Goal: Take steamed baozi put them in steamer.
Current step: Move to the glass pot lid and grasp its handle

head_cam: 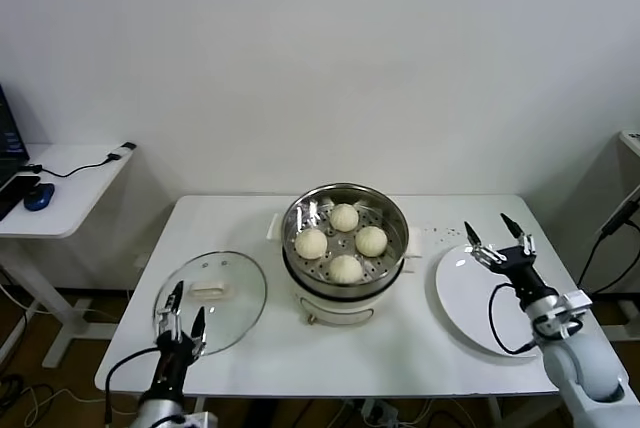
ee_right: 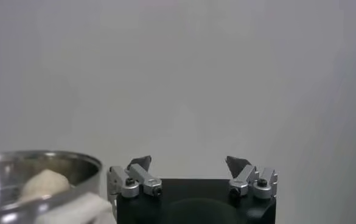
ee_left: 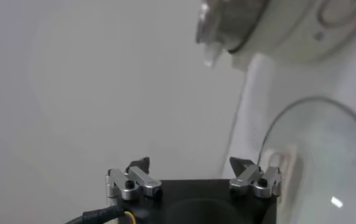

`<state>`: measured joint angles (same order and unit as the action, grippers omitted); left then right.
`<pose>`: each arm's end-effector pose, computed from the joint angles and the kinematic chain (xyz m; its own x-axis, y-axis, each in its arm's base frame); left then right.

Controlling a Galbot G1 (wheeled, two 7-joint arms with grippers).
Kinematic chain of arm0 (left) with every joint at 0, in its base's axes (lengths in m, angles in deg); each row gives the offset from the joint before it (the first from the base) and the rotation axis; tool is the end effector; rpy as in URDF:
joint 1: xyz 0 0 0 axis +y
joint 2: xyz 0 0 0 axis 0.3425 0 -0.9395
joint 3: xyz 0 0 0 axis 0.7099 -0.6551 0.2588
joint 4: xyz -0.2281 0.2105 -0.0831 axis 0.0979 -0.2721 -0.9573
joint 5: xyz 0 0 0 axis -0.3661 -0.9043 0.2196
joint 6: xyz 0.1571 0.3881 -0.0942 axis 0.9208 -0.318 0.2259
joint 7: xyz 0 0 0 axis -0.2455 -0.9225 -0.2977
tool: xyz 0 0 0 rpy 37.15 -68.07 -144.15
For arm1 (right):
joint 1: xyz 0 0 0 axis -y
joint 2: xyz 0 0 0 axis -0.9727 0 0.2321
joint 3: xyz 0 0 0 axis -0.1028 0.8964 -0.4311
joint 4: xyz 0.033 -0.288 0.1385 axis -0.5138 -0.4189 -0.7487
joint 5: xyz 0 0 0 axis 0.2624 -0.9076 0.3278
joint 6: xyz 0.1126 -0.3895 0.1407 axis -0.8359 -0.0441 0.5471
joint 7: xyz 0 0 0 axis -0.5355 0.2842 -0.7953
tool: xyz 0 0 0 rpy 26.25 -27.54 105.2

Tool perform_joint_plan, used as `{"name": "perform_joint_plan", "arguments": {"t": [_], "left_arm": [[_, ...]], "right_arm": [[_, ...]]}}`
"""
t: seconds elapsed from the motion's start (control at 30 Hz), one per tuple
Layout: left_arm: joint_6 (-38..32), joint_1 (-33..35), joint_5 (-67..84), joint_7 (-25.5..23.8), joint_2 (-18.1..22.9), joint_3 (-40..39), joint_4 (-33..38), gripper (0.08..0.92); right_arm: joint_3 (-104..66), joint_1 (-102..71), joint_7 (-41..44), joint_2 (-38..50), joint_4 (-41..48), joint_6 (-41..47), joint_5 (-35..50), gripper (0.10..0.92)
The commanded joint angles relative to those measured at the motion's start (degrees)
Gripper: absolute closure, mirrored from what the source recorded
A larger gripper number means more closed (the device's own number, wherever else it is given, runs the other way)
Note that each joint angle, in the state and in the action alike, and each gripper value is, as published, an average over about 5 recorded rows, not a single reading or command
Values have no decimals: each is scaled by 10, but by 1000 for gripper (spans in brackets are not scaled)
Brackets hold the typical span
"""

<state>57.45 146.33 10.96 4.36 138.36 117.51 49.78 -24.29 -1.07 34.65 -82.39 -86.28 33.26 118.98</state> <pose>0.2315 0.0444 -0.3275 -0.9938 -0.0766 0.0807 0.0674 0.1621 0.9845 0.3604 -0.1816 -0.2999 -0.9826 -0.1834 -0.0311 -0.1813 0.9815 -0.0609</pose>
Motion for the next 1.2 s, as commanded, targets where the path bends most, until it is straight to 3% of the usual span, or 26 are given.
{"name": "perform_joint_plan", "arguments": {"t": [0.03,0.53,0.93,1.2], "left_arm": [[69,-109,-219,6,-6,-22,-151,177],[77,-239,-191,-11,-17,-13,-298,177],[94,-285,-152,39,-25,-23,-346,177],[93,-293,-132,35,-33,-27,-349,186]], "right_arm": [[-56,-45,-5,-44,12,3,-68,203],[-64,-45,-13,-71,23,-1,-102,203],[-66,-38,-9,-80,38,-5,-116,203],[-64,-37,0,-92,49,-12,-133,203]]}}
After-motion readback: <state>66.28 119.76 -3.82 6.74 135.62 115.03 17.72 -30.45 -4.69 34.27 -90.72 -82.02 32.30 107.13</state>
